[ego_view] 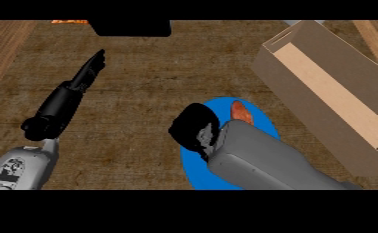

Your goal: Pick the pear from the plate and place it in the cardboard box

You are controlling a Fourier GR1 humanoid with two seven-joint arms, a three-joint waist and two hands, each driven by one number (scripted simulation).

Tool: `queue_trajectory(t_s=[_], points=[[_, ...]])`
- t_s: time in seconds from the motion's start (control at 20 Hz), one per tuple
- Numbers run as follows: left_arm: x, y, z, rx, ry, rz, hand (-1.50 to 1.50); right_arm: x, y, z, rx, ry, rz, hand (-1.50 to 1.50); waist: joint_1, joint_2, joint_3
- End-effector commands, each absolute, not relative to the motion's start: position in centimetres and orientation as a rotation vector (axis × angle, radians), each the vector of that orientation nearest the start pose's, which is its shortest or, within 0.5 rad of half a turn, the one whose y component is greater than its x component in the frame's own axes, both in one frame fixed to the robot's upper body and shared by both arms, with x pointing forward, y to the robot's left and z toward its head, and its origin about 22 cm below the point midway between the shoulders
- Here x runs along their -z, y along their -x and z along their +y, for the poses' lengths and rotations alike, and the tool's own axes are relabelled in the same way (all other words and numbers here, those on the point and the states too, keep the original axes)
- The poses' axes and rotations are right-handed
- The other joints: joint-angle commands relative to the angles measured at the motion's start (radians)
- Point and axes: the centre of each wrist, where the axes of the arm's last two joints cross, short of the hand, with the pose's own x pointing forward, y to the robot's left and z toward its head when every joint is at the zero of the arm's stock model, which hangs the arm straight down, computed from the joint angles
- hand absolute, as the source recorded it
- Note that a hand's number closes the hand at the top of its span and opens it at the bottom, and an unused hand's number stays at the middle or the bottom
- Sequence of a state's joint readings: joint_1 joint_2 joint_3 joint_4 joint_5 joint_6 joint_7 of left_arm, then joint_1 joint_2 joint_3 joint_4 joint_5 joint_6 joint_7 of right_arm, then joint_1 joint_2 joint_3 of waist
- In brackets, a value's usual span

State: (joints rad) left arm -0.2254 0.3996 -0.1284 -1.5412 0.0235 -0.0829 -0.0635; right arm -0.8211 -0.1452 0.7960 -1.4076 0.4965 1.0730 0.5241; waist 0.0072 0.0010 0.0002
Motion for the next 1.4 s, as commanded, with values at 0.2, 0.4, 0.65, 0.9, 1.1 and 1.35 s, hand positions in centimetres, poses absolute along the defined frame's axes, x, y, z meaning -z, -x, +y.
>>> queue_trajectory(t_s=[0.2,0.4,0.65,0.9,1.1,1.35], points=[[-6.4,-28.2,27.1,0.532,-0.088,-1.739,0.00,-10.9,-29.6,-4.7,-2.349,0.299,-0.703,-1.50,0.000,0.000,0.000],[-7.0,-29.1,27.0,0.526,-0.103,-1.757,0.00,-9.0,-27.9,-2.0,-2.364,0.335,-0.710,-1.50,-0.002,-0.001,0.000],[-7.1,-30.5,27.9,0.538,-0.075,-1.745,0.00,-8.9,-30.4,-2.6,-2.368,0.402,-0.657,-1.50,-0.002,0.001,0.000],[-5.3,-28.6,28.2,0.537,-0.092,-1.748,0.00,-7.3,-29.7,-3.4,-2.335,0.353,-0.671,-1.50,-0.003,-0.001,0.000],[-7.5,-29.3,28.3,0.527,-0.087,-1.746,0.00,-5.4,-31.3,-5.2,-2.375,0.298,-0.676,1.50,0.005,0.001,0.000],[-6.4,-29.4,26.1,0.547,-0.088,-1.740,0.00,-5.8,-30.2,-4.7,-2.436,0.243,-0.873,1.50,0.001,0.001,0.000]])
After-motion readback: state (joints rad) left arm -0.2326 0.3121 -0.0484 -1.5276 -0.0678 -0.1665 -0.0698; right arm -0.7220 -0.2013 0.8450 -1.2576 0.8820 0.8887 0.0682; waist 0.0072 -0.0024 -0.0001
